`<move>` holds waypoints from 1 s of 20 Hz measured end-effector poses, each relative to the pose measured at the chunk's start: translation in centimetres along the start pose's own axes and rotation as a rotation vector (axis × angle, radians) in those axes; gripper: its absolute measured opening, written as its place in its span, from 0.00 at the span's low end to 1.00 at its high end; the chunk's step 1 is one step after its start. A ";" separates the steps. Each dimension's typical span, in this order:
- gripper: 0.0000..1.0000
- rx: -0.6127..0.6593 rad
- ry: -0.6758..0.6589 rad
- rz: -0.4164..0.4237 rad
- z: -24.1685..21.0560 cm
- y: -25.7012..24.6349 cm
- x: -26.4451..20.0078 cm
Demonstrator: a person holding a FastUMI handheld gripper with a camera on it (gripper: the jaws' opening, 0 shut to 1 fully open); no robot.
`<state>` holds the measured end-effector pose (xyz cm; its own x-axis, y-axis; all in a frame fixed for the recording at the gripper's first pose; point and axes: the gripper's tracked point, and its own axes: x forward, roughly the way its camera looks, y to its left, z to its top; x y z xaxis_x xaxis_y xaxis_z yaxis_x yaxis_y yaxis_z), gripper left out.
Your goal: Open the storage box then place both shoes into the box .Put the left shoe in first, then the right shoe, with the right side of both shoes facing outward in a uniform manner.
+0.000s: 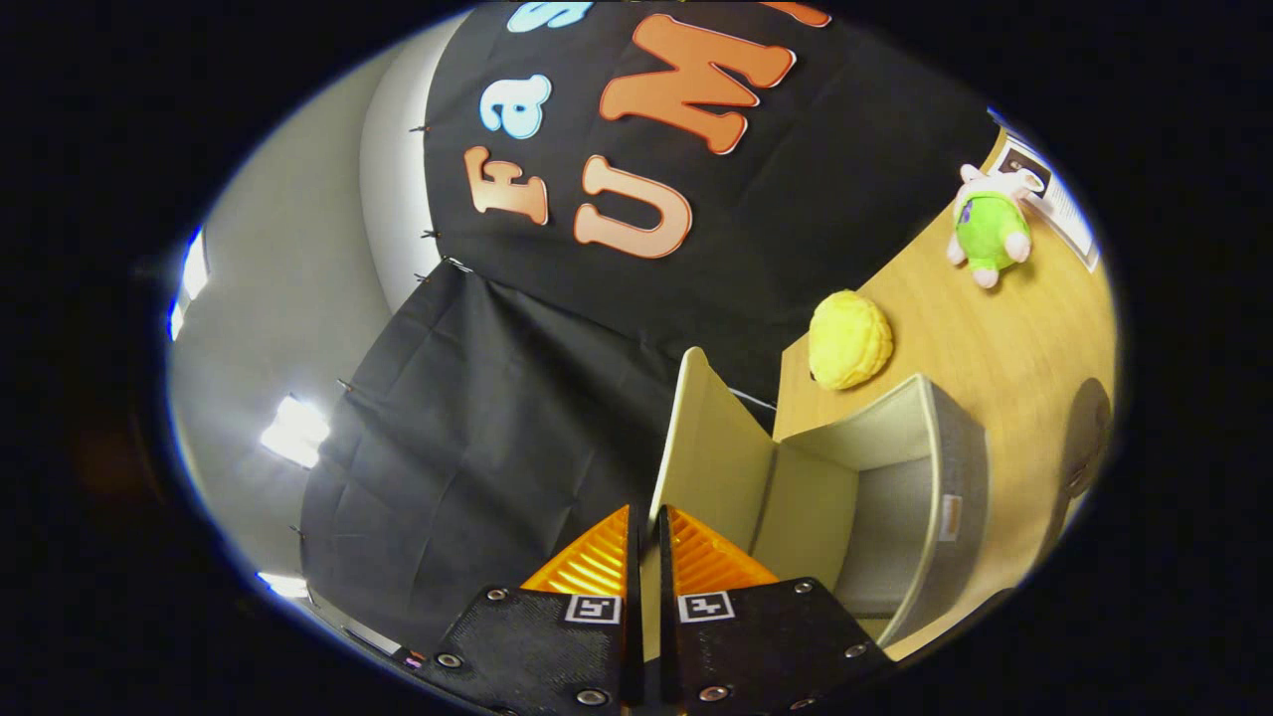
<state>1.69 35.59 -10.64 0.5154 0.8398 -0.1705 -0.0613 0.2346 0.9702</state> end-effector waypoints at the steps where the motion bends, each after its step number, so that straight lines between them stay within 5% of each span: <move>1: 0.07 0.003 0.000 0.008 -0.6 1.0 0.7; 7: 0.05 0.091 -0.013 -0.042 -3.0 1.3 5.8; 9: 0.13 0.052 -0.024 -0.067 -4.0 0.8 7.1; 16: 0.82 -0.029 0.083 -0.018 -7.9 0.8 8.4; 20: 0.95 -0.105 0.100 -0.041 -8.1 -0.3 7.4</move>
<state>-1.39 45.68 -13.58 0.4320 0.8718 -0.2308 -0.1335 0.3149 0.9397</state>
